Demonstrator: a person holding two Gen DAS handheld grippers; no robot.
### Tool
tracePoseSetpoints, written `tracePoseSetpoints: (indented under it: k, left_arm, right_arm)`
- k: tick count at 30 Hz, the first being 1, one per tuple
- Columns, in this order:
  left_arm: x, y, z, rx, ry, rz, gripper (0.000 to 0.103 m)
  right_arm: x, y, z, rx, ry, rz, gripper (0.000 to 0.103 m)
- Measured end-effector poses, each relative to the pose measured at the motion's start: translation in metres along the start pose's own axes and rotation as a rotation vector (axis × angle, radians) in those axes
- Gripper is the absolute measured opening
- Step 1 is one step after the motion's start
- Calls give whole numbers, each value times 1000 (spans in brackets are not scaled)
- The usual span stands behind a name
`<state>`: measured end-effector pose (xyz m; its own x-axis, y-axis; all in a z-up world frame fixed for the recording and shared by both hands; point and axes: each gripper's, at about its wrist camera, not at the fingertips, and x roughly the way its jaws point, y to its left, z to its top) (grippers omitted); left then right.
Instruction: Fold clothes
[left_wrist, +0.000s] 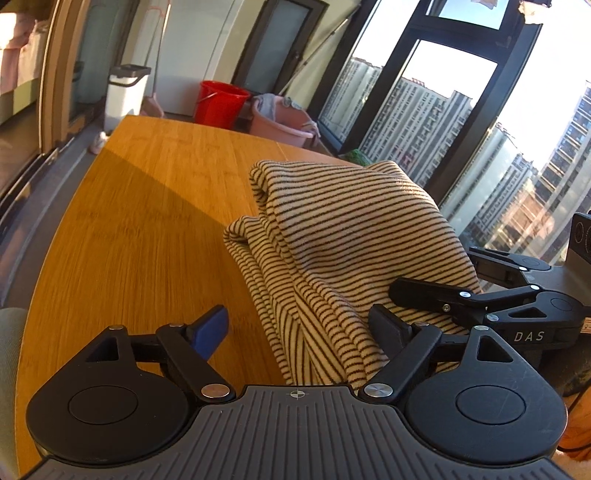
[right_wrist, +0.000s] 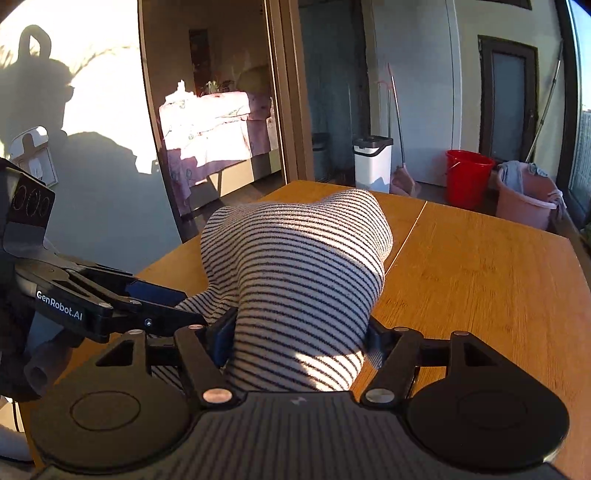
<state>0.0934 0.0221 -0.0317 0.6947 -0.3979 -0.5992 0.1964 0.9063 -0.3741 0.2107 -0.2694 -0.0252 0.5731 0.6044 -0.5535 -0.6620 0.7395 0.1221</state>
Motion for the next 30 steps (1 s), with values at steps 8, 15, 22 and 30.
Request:
tracePoseSetpoints:
  k: [8,15,22,30]
  left_arm:
    - [1,3,-2,-4,-2,-16,89]
    - [1,10,-4,-22,-1,-30,92]
    - [1,13,-5,-32,-5,-28,95]
    - [-19,5,2,-148,-74,-86,103]
  right_arm:
    - [-32,-20,29,19,-155,-15,103]
    - [14,-74,22,384,-103,5,103]
    - [57,-47,21,193,95,-109,103]
    - [51,-30,18,108,44,-174,103]
